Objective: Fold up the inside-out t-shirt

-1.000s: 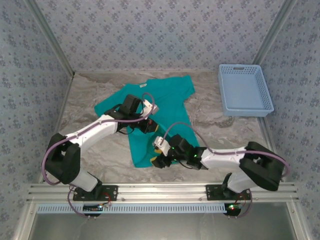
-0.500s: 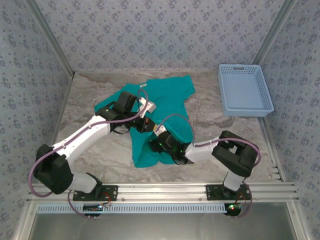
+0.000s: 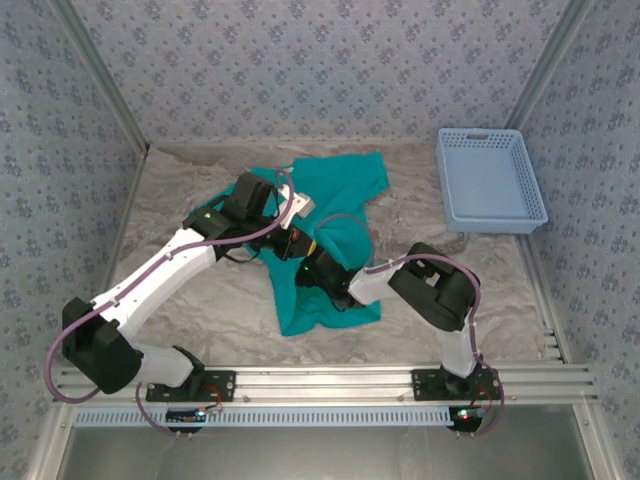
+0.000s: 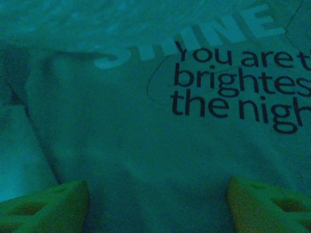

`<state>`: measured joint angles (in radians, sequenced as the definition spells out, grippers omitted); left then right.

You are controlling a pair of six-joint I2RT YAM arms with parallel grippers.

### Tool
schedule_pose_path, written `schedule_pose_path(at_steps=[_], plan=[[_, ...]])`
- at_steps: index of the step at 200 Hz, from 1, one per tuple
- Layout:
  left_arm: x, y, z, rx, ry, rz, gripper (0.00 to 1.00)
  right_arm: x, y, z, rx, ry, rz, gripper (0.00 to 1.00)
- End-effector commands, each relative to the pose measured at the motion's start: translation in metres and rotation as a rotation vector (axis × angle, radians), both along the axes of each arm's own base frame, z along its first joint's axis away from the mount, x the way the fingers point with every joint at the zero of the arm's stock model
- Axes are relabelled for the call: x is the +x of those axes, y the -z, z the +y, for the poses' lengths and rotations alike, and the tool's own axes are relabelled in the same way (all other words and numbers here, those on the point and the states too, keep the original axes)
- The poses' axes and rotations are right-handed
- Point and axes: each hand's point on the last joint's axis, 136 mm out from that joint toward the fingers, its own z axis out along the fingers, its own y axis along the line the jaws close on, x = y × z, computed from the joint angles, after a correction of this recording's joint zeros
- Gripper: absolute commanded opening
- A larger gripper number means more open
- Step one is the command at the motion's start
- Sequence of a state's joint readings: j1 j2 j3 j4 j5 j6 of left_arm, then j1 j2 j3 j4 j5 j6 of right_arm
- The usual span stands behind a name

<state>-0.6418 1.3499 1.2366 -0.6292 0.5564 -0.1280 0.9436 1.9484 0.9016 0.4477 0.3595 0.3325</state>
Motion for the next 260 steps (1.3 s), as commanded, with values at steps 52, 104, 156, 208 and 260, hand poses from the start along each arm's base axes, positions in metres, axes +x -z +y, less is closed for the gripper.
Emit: schedule_pose_path(at_steps=[52,104,156,208,260], plan=[[0.030,-0.010,0.029,-0.017,-0.068,-0.065,0.00,-0.031,0.034,-0.019,-0.095,-0.141,0.158,0.07],[0.085,0.049,0.063,0.034,-0.225,0.071,0.00,-0.052,-0.062,-0.023,-0.058,-0.452,-0.103,0.00],[0.155,0.137,0.124,0.074,-0.473,0.219,0.00,-0.064,-0.164,-0.040,-0.025,-0.838,-0.332,0.00],[0.168,0.180,0.174,0.180,-0.616,0.295,0.00,-0.084,-0.212,-0.094,-0.022,-0.859,-0.510,0.00],[0.167,0.215,0.205,0.199,-0.712,0.429,0.12,-0.053,-0.149,-0.168,-0.082,-0.490,-0.249,0.00]])
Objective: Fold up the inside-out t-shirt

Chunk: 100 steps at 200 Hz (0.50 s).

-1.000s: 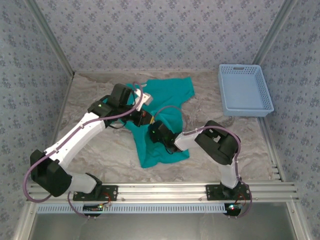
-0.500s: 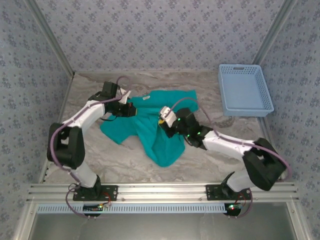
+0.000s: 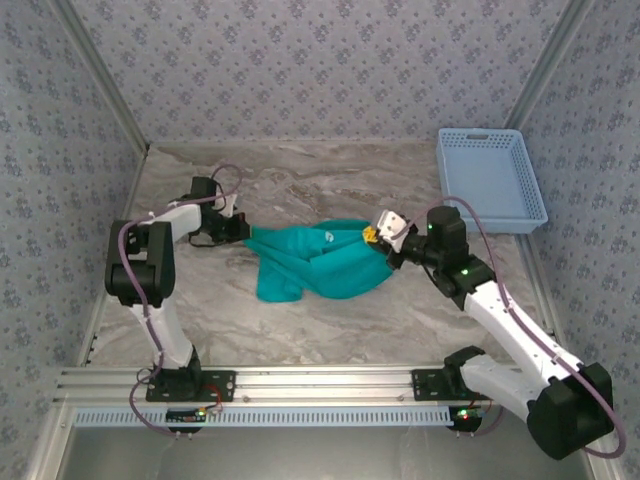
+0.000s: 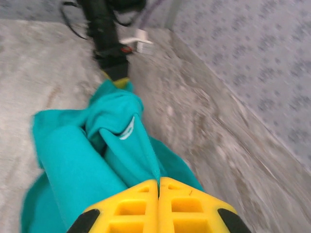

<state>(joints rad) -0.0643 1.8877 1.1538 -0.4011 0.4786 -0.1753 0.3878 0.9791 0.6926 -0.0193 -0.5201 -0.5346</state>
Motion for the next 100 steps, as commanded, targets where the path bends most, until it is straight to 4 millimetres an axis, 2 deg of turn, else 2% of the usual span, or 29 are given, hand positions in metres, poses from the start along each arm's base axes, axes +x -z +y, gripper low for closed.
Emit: schedule_pose_path(at_steps=[1,16,24,27,38,55,73,100], plan=[[0.006,0.005,0.021,0.005,-0.071,0.047,0.13,0.000,0.060,-0.024,-0.042,0.149,0.195,0.00],[0.006,-0.007,0.013,-0.038,-0.062,0.047,0.31,-0.010,0.083,-0.022,-0.025,0.178,0.276,0.00],[0.006,-0.017,0.008,-0.055,-0.061,0.029,0.34,-0.015,0.097,-0.023,-0.037,0.203,0.308,0.10],[0.006,-0.022,0.006,-0.057,-0.061,0.019,0.35,-0.017,0.101,-0.022,-0.043,0.205,0.317,0.17],[0.001,-0.041,-0.001,-0.050,-0.046,-0.019,0.39,-0.026,0.104,-0.019,-0.088,0.192,0.315,0.33],[-0.015,-0.071,-0.023,0.018,0.026,-0.067,0.53,-0.031,0.102,-0.021,-0.112,0.215,0.325,0.41],[-0.044,-0.100,-0.072,0.038,0.224,-0.121,0.54,-0.023,0.088,-0.032,-0.114,0.295,0.326,0.53],[-0.080,-0.125,-0.150,-0.087,0.460,-0.218,0.55,-0.020,0.079,-0.019,-0.108,0.229,0.344,0.54]])
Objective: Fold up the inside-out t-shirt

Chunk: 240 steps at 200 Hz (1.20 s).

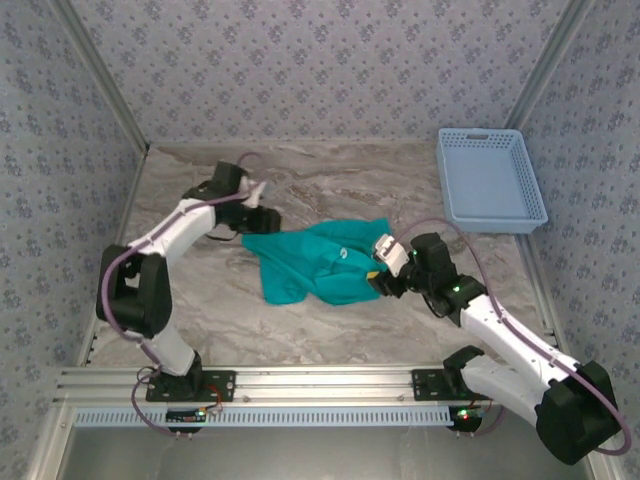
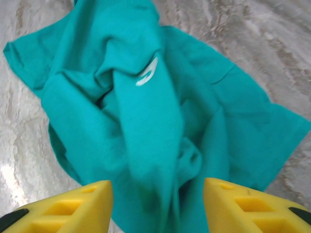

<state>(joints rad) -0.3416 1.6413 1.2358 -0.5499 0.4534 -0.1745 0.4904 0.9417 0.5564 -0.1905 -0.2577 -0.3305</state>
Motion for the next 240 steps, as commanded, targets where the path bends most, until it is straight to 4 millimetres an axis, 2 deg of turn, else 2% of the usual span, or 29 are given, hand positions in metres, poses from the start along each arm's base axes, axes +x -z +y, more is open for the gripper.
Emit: schedule_pose_path(at_steps=[1,19,44,63,81,99,111,115,119,126,128,152,177,186,198,213,234,240], plan=[[-0.039,-0.019,-0.052,-0.063,0.206,-0.032,0.55,0.007,-0.014,0.004,0.012,0.007,0.018,0.54],[-0.052,-0.018,-0.082,-0.094,0.336,-0.080,0.55,0.011,-0.015,0.021,0.047,-0.066,0.024,0.55],[-0.050,0.002,-0.097,-0.038,0.408,-0.117,0.56,0.027,-0.010,0.037,0.067,-0.116,0.024,0.55],[-0.051,0.015,-0.112,-0.035,0.475,-0.115,0.58,0.031,-0.003,0.044,0.060,-0.158,0.061,0.49],[-0.054,0.024,-0.125,-0.051,0.525,-0.094,0.58,0.027,-0.003,0.049,0.080,-0.203,0.077,0.38],[-0.044,0.041,-0.124,0.014,0.500,-0.097,0.56,0.026,-0.007,0.049,0.089,-0.217,0.058,0.14],[-0.038,0.045,-0.122,0.031,0.486,-0.103,0.47,0.024,-0.011,0.048,0.099,-0.233,0.036,0.06],[-0.036,0.044,-0.122,0.030,0.485,-0.106,0.40,0.024,-0.013,0.048,0.101,-0.233,0.031,0.04],[-0.034,0.041,-0.121,0.030,0.482,-0.113,0.28,0.025,-0.015,0.047,0.102,-0.228,0.023,0.03],[-0.028,0.034,-0.117,0.036,0.462,-0.129,0.04,0.026,-0.017,0.044,0.102,-0.219,0.013,0.00],[-0.026,0.031,-0.115,0.037,0.453,-0.132,0.00,0.027,-0.018,0.044,0.102,-0.215,0.008,0.00],[0.002,-0.019,-0.080,-0.044,0.293,-0.229,0.00,0.035,-0.025,0.031,0.087,-0.162,-0.025,0.00],[0.024,-0.061,-0.014,-0.183,0.050,-0.284,0.00,0.048,-0.023,0.009,0.043,-0.045,-0.035,0.00],[0.026,-0.061,0.010,-0.209,-0.022,-0.269,0.00,0.053,-0.016,-0.003,0.010,0.029,-0.020,0.00],[0.023,-0.047,0.038,-0.203,-0.102,-0.209,0.00,0.054,-0.004,-0.016,-0.032,0.087,-0.002,0.00],[0.013,-0.008,0.061,-0.186,-0.208,-0.093,0.00,0.048,0.015,-0.022,-0.067,0.106,0.020,0.00],[-0.012,0.046,0.065,-0.209,-0.300,0.045,0.00,0.028,0.038,-0.014,-0.096,0.042,0.064,0.00],[-0.020,0.057,0.062,-0.225,-0.304,0.070,0.03,0.021,0.041,-0.008,-0.101,0.005,0.067,0.00]])
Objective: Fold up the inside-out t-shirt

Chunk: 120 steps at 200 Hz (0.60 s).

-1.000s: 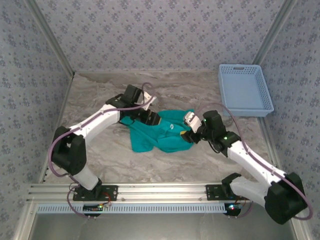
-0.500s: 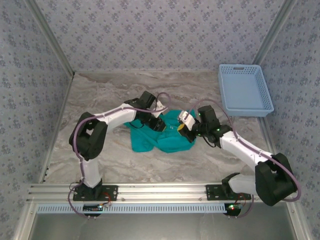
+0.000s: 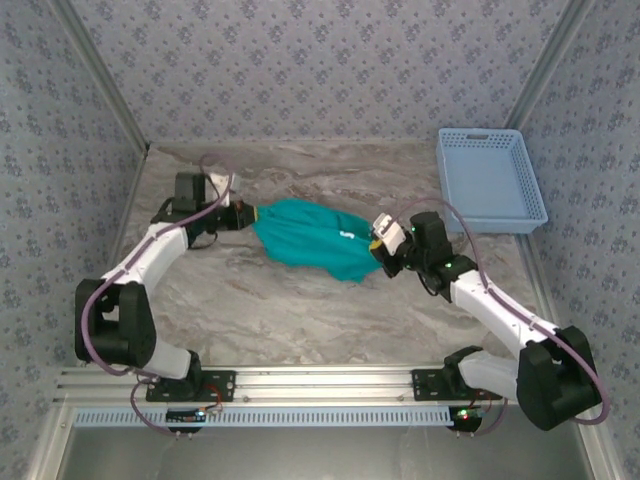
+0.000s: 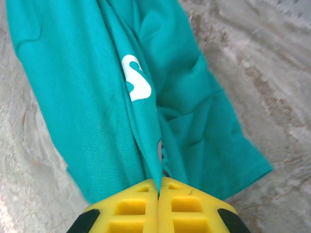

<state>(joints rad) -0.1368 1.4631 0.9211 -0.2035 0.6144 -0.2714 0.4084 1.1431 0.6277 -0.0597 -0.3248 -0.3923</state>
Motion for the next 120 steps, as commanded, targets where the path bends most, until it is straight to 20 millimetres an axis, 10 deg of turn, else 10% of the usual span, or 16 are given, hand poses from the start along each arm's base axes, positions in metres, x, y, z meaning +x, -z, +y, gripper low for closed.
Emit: schedule_pose_path(at_steps=[1,22,44,81,120], plan=[[-0.027,0.063,0.005,-0.038,-0.107,0.195,0.04,-0.024,0.038,-0.010,-0.106,0.004,0.086,0.00],[-0.049,0.081,0.003,-0.041,-0.102,0.241,0.25,-0.047,0.047,0.011,-0.187,-0.138,0.062,0.20],[-0.055,0.057,0.004,0.006,-0.069,0.205,0.43,-0.052,0.034,0.026,-0.162,-0.216,0.040,0.41],[-0.049,-0.009,-0.049,0.257,0.170,-0.180,0.49,-0.021,-0.011,0.058,-0.065,-0.258,-0.074,0.44],[-0.029,0.000,-0.088,0.360,0.315,-0.273,0.53,0.000,0.017,0.091,-0.069,-0.314,-0.022,0.47]])
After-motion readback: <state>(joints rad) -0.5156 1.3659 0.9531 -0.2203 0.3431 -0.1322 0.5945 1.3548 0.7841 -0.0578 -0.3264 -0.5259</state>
